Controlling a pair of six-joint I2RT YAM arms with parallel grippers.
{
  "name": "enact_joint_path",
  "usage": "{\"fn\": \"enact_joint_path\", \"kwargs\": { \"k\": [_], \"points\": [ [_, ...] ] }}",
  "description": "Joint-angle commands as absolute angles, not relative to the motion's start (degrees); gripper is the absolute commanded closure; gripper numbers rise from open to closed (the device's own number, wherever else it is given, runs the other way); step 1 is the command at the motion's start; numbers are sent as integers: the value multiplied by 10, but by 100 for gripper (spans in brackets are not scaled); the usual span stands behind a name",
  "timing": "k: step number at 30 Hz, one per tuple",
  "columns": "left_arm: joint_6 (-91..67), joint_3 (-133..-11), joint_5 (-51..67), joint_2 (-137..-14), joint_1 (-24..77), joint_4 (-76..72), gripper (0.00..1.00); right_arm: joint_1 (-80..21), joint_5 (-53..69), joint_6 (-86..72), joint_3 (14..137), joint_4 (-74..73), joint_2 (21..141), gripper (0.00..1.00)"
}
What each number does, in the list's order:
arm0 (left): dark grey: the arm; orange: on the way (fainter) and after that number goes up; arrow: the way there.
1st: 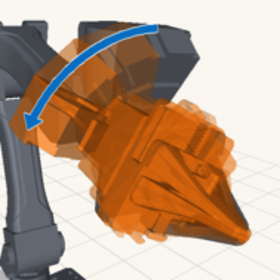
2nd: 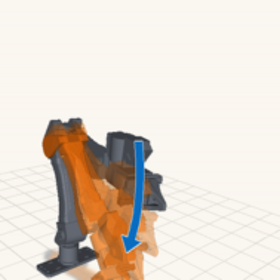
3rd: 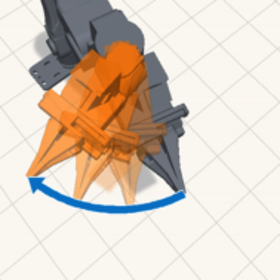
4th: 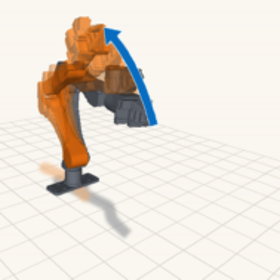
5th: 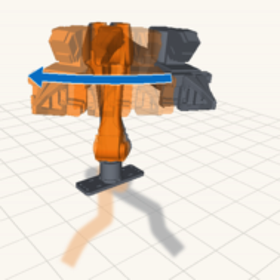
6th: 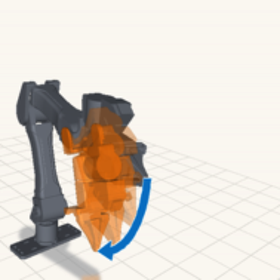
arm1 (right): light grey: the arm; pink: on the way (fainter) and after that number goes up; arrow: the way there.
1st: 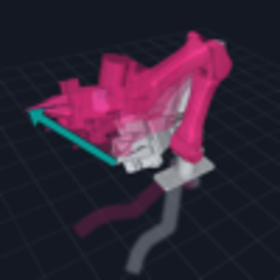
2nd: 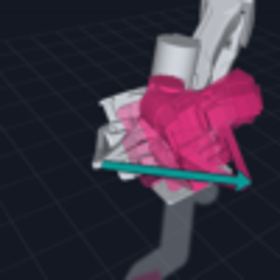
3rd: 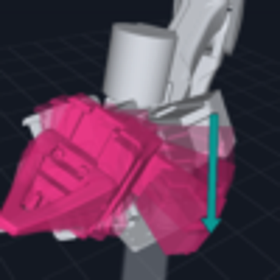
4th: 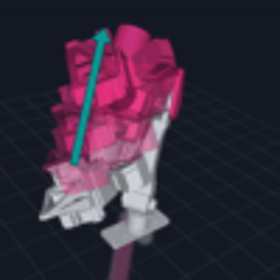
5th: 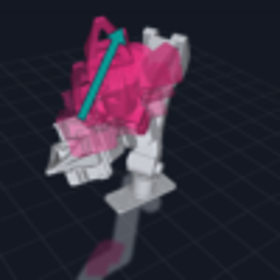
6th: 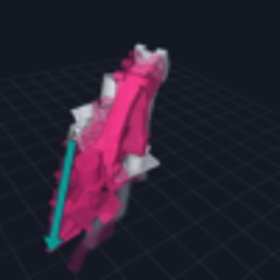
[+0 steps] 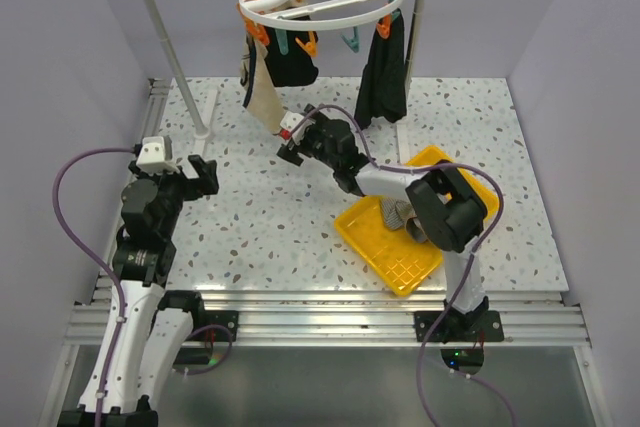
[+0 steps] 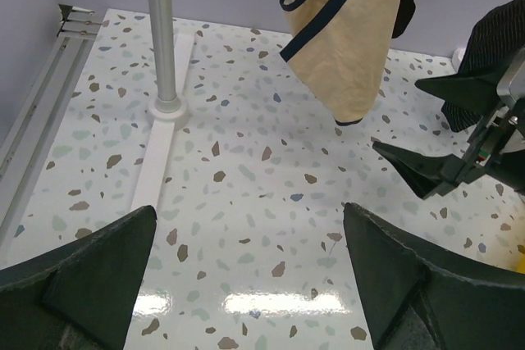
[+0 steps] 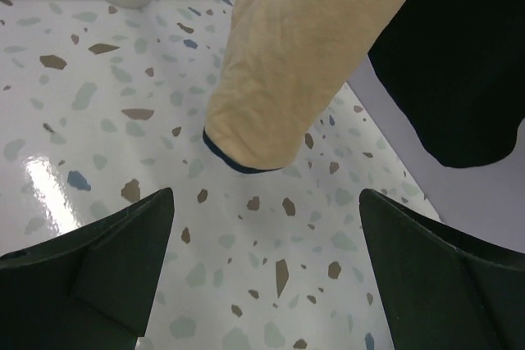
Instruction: Remove the underwear clipped to the hanger
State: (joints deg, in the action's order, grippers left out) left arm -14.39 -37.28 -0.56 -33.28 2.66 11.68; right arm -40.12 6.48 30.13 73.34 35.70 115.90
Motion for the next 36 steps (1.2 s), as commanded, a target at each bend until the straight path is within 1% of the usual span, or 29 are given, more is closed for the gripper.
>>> {"fn": "enact_joint_path", "kwargs": {
  "k": [1,4,8,11,14,16,18,20,22,24,25,26,27,28,29,31,36],
  "points": [
    [-154,-365,-15,-325,25,120,0,-402,63,297,791,434,1190,1],
    [-156,-363,-12,-328,25,122,0,-403,100,253,848,431,1228,1],
    [-161,-365,-11,-333,25,120,0,-402,112,194,902,486,1285,1],
    [-164,-368,-9,-336,25,121,0,-403,96,168,947,518,1334,1],
    [-166,-373,-9,-337,25,124,0,-407,40,163,1019,470,1376,1],
    [-166,-379,-7,-339,25,130,0,-407,24,164,1068,454,1407,1],
    [-167,-387,-4,-342,25,135,0,-405,24,173,1089,448,1423,1],
    [-167,-390,-5,-344,25,139,0,-403,31,173,1102,452,1432,5],
    [-169,-394,-5,-344,25,142,0,-404,39,163,1100,459,1433,11],
    [-172,-393,-6,-344,25,142,0,-406,47,155,1090,474,1430,31],
    [-176,-393,-6,-344,25,142,0,-405,47,152,1080,479,1427,53],
    [-177,-392,-4,-344,25,141,0,-405,48,146,1076,489,1426,66],
    [-179,-391,-4,-345,25,140,0,-405,51,146,1071,496,1423,83],
    [-182,-390,-3,-345,25,135,0,-405,54,146,1064,504,1420,97],
    [-184,-390,-3,-345,25,134,0,-404,61,148,1050,517,1419,100],
    [-185,-392,-3,-348,25,127,0,-402,91,146,1031,527,1412,100],
    [-183,-393,22,-352,25,106,0,-400,98,130,963,560,1370,100]
  ]
}}
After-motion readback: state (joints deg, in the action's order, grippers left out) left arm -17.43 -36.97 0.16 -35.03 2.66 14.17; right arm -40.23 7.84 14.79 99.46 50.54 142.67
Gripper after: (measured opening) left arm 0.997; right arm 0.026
